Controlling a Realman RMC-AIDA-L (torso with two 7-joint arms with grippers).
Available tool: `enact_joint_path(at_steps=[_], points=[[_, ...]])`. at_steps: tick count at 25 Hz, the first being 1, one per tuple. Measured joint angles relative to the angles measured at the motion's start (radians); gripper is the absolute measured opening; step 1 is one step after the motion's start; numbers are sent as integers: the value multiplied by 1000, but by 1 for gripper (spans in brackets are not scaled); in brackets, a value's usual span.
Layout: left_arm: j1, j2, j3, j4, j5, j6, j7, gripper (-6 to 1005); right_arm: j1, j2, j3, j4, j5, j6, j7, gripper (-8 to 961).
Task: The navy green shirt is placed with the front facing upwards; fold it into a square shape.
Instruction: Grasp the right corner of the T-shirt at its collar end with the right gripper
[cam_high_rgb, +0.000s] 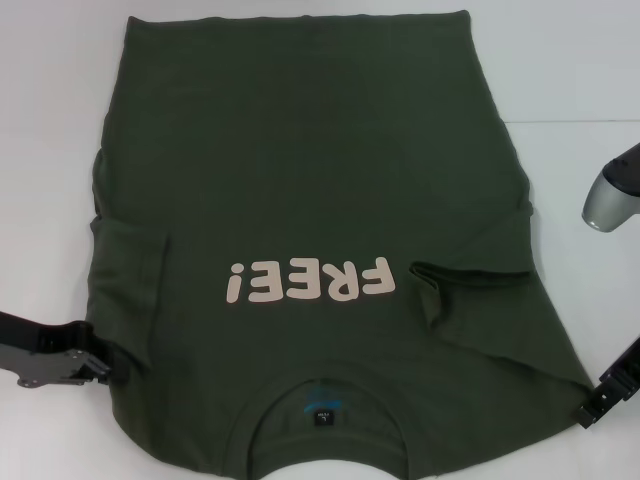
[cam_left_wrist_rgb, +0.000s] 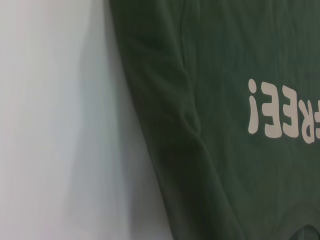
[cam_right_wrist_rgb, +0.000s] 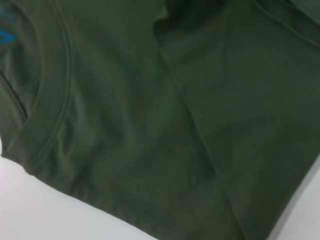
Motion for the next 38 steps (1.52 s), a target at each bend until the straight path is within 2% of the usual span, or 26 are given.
enact_joint_path(at_steps=[18,28,38], points=[[-9,-3,1,3,0,14,14,46,6,9,-16,0,1,-7,-2,759],[-10,-6,-4,18,0,14,16,46,10,24,-28,0,5,-2,-2,758],[-10,-7,-6,18,-12,14,25,47,16,34,-16,0,24,1,-10,595]])
